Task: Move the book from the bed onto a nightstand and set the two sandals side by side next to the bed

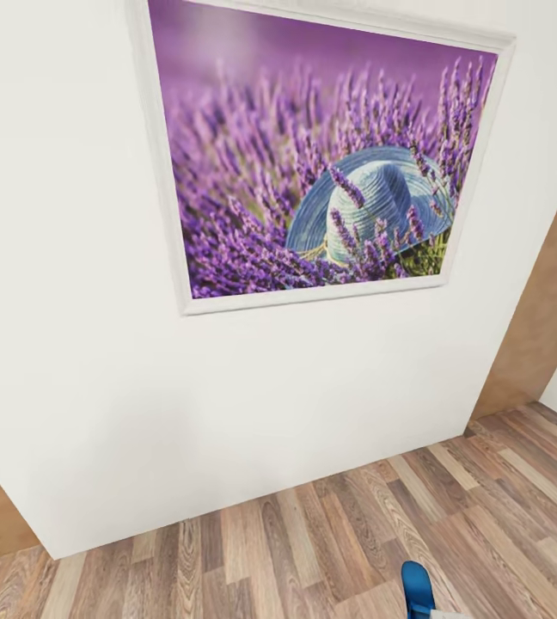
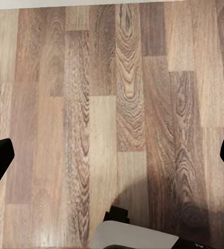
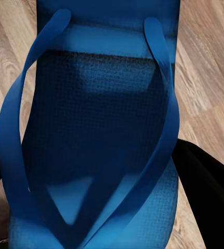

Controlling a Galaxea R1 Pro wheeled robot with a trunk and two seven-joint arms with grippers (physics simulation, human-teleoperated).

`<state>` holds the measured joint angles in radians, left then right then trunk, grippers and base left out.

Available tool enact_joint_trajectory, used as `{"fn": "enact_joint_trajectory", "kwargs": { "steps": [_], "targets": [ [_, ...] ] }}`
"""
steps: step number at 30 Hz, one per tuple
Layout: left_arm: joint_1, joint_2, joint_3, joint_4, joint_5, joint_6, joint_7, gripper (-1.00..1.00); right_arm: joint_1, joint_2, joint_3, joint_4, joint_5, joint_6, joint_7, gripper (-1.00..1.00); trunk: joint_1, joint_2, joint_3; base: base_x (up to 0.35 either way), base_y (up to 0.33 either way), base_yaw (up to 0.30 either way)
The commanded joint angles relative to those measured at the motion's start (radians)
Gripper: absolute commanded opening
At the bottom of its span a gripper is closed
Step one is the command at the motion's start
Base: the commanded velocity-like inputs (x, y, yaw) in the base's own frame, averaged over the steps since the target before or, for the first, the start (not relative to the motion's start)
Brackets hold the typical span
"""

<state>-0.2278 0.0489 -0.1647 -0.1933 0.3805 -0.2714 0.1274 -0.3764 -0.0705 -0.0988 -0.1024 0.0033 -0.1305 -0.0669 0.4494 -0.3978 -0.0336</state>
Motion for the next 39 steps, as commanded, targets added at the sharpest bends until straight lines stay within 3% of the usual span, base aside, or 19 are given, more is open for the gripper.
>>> {"fn": "enact_joint_trajectory", "kwargs": {
  "steps": [1, 39],
  "targets": [
    [-0.001, 0.0, -0.009, 0.0, 0.006, -0.003, 0.005, 1.0, -0.001, 0.0, -0.008, 0.001, -0.002, -0.004, 0.001, -1.0, 0.001, -0.002, -0.002, 0.0, 0.0, 0.035],
    [-0.001, -0.001, -0.022, 0.002, 0.005, -0.001, 0.005, 1.0, -0.001, 0.004, -0.005, 0.002, 0.002, -0.004, 0.001, -1.0, 0.001, -0.002, 0.053, 0.0, 0.0, 0.003]
  ]
}}
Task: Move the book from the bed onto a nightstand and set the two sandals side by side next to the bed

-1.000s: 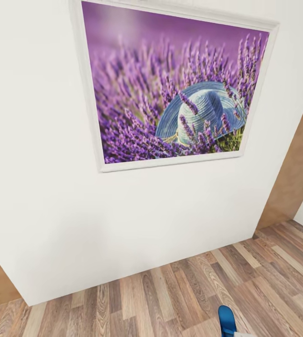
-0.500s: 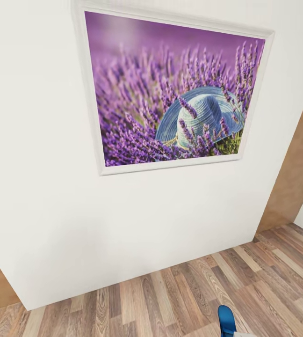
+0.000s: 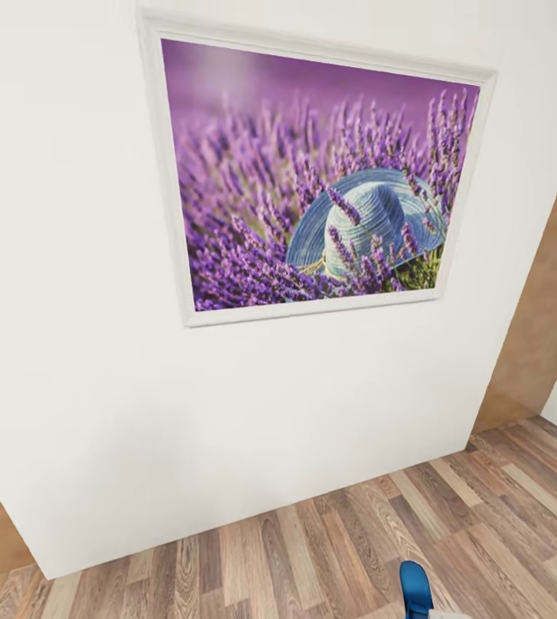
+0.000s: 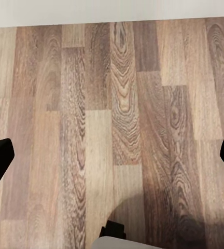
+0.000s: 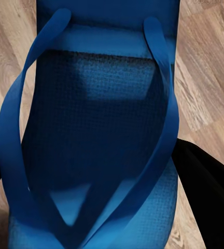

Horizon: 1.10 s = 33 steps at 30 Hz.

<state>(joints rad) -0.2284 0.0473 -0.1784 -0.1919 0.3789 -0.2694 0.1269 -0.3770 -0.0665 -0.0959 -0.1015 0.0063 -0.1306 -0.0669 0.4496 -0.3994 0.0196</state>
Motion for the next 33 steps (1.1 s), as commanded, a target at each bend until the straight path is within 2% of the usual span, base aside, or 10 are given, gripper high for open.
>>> {"fn": "enact_joint_trajectory", "kwargs": {
  "steps": [1, 17, 25, 33],
  "targets": [
    [0.0, 0.0, -0.009, 0.0, 0.006, -0.003, 0.005, 1.0, 0.0, 0.0, -0.008, 0.001, -0.001, -0.004, 0.001, -1.0, 0.0, -0.001, 0.001, 0.0, 0.0, 0.0],
    [0.0, 0.0, -0.012, 0.0, 0.006, -0.002, 0.005, 1.0, 0.0, 0.001, -0.007, 0.002, 0.0, -0.004, 0.001, -1.0, 0.0, -0.001, 0.012, 0.004, -0.049, 0.0],
    [0.0, 0.0, -0.017, 0.0, 0.006, -0.003, 0.004, 1.0, 0.0, 0.001, -0.007, 0.002, 0.0, -0.004, 0.001, -1.0, 0.0, -0.001, 0.023, 0.112, -0.111, 0.0],
    [0.0, 0.0, -0.037, 0.0, 0.006, -0.004, 0.004, 1.0, 0.0, 0.002, -0.007, 0.002, 0.001, -0.004, 0.001, -1.0, 0.0, -0.001, 0.028, 0.145, -0.023, 0.0]
  ]
}}
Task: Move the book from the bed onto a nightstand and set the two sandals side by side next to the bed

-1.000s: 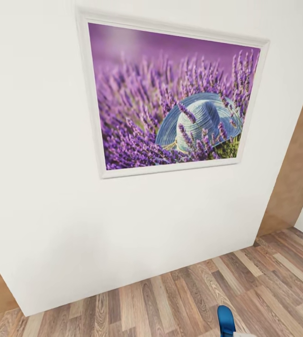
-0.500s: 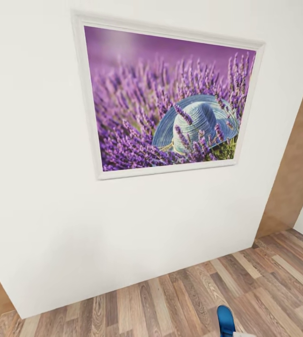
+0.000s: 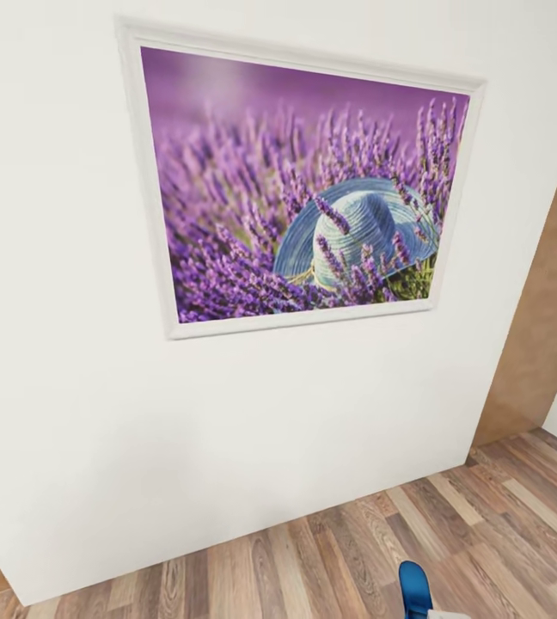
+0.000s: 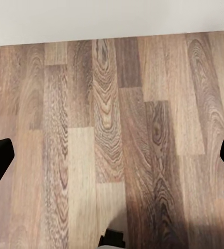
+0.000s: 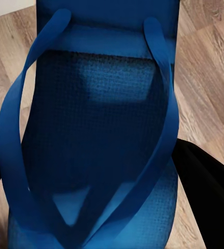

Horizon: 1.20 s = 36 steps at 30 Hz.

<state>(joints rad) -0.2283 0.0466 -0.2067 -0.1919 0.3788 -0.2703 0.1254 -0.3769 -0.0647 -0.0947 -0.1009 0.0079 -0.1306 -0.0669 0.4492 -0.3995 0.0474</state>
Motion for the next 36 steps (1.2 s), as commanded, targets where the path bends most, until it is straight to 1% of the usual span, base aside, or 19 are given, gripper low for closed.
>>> {"fn": "enact_joint_trajectory", "kwargs": {
  "steps": [1, 9, 14, 36],
  "targets": [
    [0.0, 0.001, -0.01, 0.0, 0.006, -0.003, 0.005, 1.0, 0.0, 0.001, -0.008, 0.001, 0.0, -0.004, 0.001, -1.0, 0.001, -0.001, 0.0, 0.257, -0.007, 0.0],
    [0.0, 0.001, -0.015, 0.0, 0.006, -0.003, 0.005, 1.0, 0.0, 0.003, -0.007, 0.001, 0.002, -0.004, 0.001, -1.0, 0.001, -0.001, 0.0, 0.253, -0.003, 0.0],
    [0.0, 0.001, -0.016, 0.0, 0.006, -0.003, 0.005, 1.0, 0.0, 0.004, -0.006, 0.001, 0.003, -0.004, 0.001, -1.0, 0.001, -0.001, 0.002, 0.068, 0.0, 0.06],
    [0.0, -0.001, -0.016, 0.0, 0.006, -0.003, 0.005, 1.0, 0.0, 0.005, -0.005, 0.001, 0.003, -0.004, 0.001, -1.0, 0.001, -0.001, 0.022, 0.004, 0.0, 0.224]
  ]
}}
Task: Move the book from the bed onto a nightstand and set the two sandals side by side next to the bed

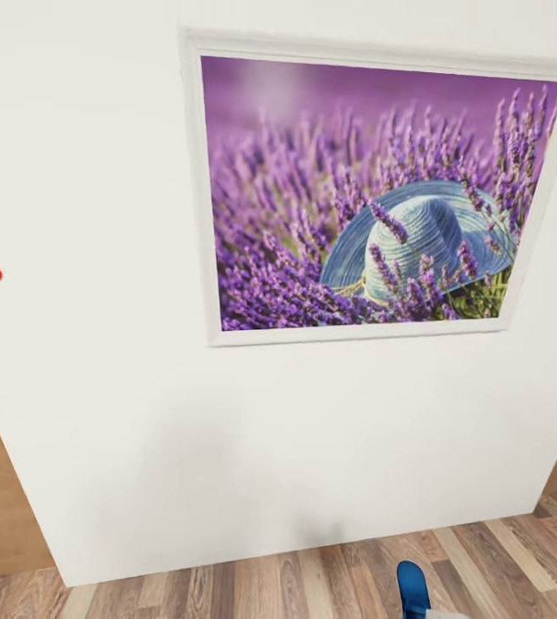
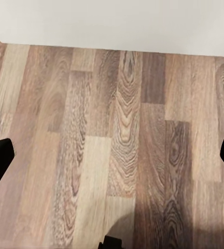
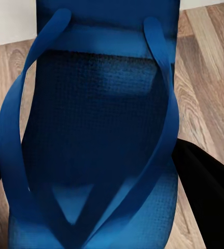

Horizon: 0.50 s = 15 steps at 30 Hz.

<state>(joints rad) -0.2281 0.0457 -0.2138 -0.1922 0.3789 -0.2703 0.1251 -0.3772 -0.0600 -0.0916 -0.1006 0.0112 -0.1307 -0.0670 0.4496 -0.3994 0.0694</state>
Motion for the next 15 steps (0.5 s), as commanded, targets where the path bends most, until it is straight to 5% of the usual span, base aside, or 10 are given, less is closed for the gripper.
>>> {"fn": "enact_joint_trajectory", "kwargs": {
  "steps": [1, 15],
  "targets": [
    [0.0, 0.0, -0.009, 0.001, 0.006, -0.003, 0.005, 1.0, 0.0, 0.0, -0.008, 0.001, 0.0, -0.004, 0.001, -1.0, 0.0, -0.001, 0.001, 0.0, 0.0, 0.239],
    [0.0, 0.001, -0.009, 0.001, 0.006, -0.004, 0.004, 1.0, 0.0, -0.001, -0.008, 0.001, -0.001, -0.004, 0.001, -1.0, 0.0, -0.001, 0.01, 0.0, 0.0, 0.187]
  ]
}}
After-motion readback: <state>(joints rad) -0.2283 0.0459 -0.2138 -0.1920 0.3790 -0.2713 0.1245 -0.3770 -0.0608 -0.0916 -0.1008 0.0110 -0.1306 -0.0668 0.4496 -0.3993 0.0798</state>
